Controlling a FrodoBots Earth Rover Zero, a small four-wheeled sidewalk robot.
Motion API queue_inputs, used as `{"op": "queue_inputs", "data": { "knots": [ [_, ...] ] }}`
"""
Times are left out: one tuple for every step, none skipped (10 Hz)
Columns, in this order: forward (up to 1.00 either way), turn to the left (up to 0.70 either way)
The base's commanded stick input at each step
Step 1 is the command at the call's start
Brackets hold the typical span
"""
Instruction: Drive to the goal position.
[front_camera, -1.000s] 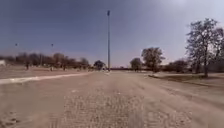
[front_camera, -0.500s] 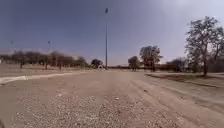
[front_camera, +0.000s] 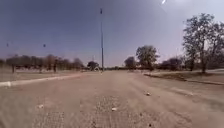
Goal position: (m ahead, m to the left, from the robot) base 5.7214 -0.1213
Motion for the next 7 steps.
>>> {"op": "queue_inputs", "data": {
  "knots": [
    [1.0, 0.0],
    [1.0, 0.0],
    [1.0, 0.0],
    [1.0, 0.0],
    [1.0, 0.0],
    [1.0, 0.0],
    [1.0, 0.0]
  ]
}}
